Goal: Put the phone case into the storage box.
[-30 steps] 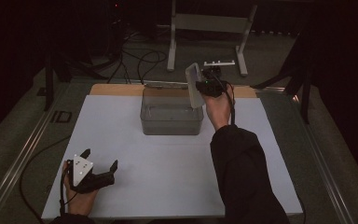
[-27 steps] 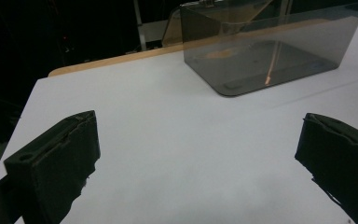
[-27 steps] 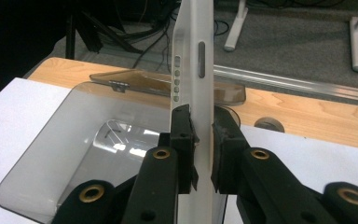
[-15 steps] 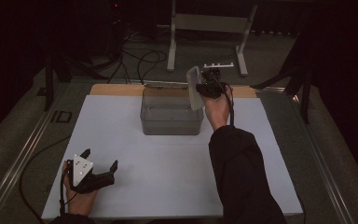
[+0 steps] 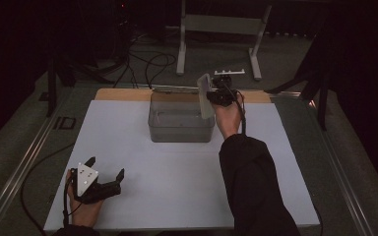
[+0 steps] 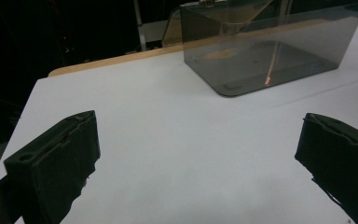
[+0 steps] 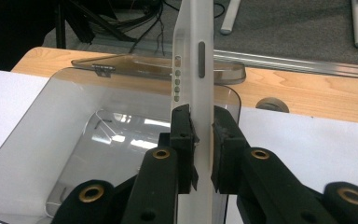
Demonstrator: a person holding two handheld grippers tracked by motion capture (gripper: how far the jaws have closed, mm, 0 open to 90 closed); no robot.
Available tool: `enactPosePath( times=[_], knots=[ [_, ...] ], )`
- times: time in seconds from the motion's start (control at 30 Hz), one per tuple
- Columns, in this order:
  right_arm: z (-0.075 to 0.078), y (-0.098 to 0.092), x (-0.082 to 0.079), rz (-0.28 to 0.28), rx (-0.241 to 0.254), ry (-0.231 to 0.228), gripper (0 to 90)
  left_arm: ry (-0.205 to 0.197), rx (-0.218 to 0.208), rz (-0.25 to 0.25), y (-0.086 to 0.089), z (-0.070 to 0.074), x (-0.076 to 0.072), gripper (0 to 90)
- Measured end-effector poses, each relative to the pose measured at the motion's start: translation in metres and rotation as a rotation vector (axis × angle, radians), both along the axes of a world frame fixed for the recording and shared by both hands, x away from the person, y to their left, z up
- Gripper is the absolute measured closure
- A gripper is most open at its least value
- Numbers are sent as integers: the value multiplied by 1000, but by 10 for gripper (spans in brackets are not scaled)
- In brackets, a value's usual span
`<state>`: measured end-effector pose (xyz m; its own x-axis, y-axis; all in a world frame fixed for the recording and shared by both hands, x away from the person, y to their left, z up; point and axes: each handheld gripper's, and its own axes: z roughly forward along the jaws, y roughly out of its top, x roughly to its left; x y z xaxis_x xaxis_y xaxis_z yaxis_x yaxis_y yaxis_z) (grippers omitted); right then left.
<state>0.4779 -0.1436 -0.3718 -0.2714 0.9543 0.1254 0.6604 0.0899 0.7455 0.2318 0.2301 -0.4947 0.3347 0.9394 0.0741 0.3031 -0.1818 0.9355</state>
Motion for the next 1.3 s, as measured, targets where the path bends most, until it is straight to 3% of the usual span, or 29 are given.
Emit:
enactPosePath(
  times=[1.3],
  knots=[
    [-32, 1, 2, -33, -9, 62, 808, 1, 3, 2, 0, 0, 0, 3]
  ],
)
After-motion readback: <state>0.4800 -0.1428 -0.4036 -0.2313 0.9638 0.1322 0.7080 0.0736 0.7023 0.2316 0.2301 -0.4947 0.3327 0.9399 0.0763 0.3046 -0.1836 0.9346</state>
